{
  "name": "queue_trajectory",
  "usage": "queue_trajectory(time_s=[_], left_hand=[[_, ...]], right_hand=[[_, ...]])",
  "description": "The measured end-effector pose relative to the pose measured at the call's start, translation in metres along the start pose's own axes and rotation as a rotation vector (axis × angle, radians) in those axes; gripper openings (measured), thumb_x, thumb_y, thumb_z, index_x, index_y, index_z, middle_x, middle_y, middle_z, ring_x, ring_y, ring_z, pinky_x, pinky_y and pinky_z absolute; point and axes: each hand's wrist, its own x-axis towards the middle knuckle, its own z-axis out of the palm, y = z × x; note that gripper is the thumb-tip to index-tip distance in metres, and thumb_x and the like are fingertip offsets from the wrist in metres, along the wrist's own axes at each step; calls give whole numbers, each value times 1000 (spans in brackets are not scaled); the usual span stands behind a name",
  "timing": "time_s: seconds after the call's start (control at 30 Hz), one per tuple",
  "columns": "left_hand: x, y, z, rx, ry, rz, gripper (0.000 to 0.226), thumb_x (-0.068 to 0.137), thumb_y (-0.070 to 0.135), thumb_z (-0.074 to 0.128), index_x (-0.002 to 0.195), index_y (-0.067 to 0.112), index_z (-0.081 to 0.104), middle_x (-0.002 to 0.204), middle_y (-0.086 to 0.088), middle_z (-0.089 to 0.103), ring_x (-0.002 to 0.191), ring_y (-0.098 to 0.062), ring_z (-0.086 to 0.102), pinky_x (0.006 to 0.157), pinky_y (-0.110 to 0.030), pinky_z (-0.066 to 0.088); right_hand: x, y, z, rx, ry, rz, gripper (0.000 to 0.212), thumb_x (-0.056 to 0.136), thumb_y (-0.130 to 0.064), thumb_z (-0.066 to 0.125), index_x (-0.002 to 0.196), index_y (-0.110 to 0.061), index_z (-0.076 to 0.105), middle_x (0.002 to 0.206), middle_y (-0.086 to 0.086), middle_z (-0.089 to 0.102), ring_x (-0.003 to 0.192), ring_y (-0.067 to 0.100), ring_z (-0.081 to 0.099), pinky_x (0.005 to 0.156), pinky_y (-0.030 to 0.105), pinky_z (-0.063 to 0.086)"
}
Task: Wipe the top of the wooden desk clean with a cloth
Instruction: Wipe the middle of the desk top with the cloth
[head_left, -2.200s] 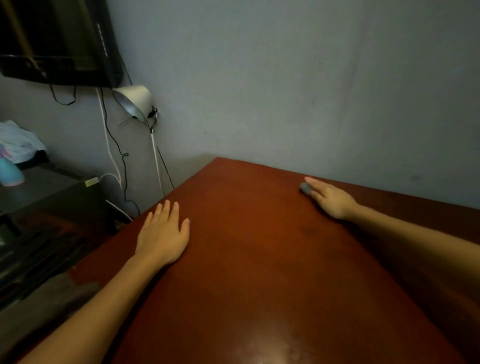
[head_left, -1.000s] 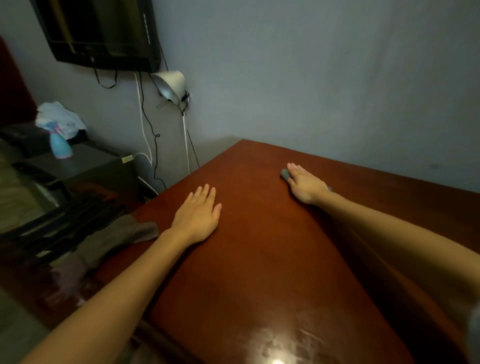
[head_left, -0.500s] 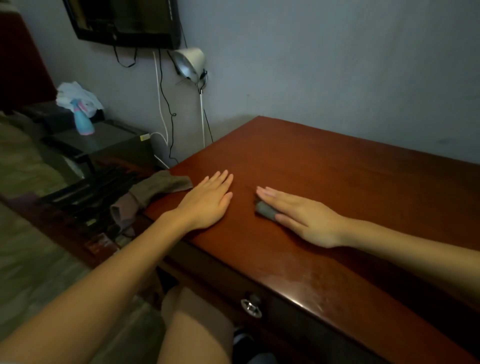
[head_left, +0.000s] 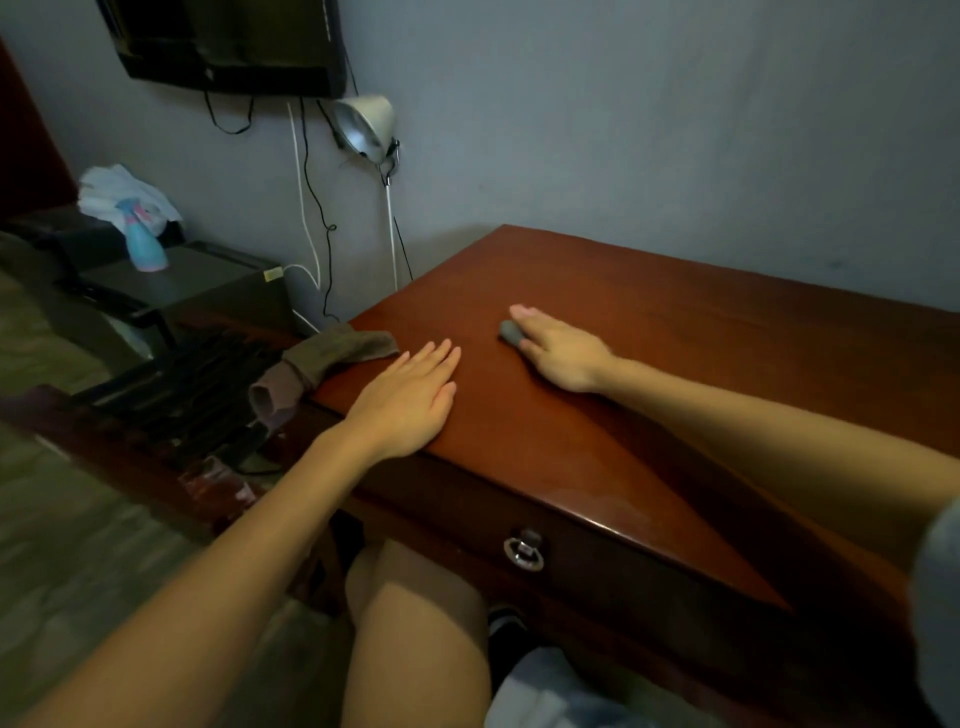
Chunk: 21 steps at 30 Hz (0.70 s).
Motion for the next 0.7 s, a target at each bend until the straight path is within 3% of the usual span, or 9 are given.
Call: queue_trajectory(time_s=[0.17, 0.3, 0.4, 0.5, 0.6, 0.7], left_hand=[[0, 1, 1, -18, 14, 1, 52, 104, 25, 20, 154, 17, 8, 161, 0, 4, 148, -11, 3, 117, -26, 1], [-1, 0, 1, -5, -1, 4, 52, 104, 25, 20, 154, 16, 7, 161, 0, 3, 148, -11, 3, 118, -27, 1], [-1, 0, 2, -7, -2, -3, 52, 104, 27, 19, 154, 17, 7, 161, 1, 3, 148, -11, 3, 117, -27, 2], [-3, 3, 2, -1, -4, -15, 52, 104, 27, 18, 154, 17, 7, 161, 0, 3, 148, -12, 3, 118, -29, 3], [-6, 7, 0, 3, -12, -34, 53, 104, 26, 17, 154, 15, 6, 161, -1, 2, 148, -13, 2, 119, -30, 3], [-11, 11, -2, 5, -19, -49, 53, 104, 25, 17, 154, 14, 5, 161, -2, 2, 148, -14, 2, 120, -30, 3]], right_hand=[[-69, -57, 11, -11, 20, -271, 54, 103, -25, 32, 152, -12, 11, 159, 3, 10, 147, 11, 9, 108, 9, -3], [-144, -52, 7, 38, -1, -402, 57, 99, -31, 29, 151, -15, 13, 158, -6, 11, 143, 0, 5, 110, 4, -5], [-174, -21, -8, 55, -44, -294, 55, 99, -34, 27, 151, -23, 10, 155, -17, 7, 140, -9, 2, 108, 0, -4], [-169, 12, -18, 52, -51, -90, 52, 103, -28, 31, 151, -26, 8, 157, -14, 8, 137, -9, 2, 99, -6, -6], [-134, 21, -17, 5, -24, 52, 53, 104, -29, 29, 152, -22, 9, 160, -6, 9, 144, 3, 5, 105, 7, -2], [-104, -9, -4, -16, 6, 54, 53, 104, -29, 28, 153, -17, 10, 160, -1, 8, 147, 10, 6, 112, 16, 1]])
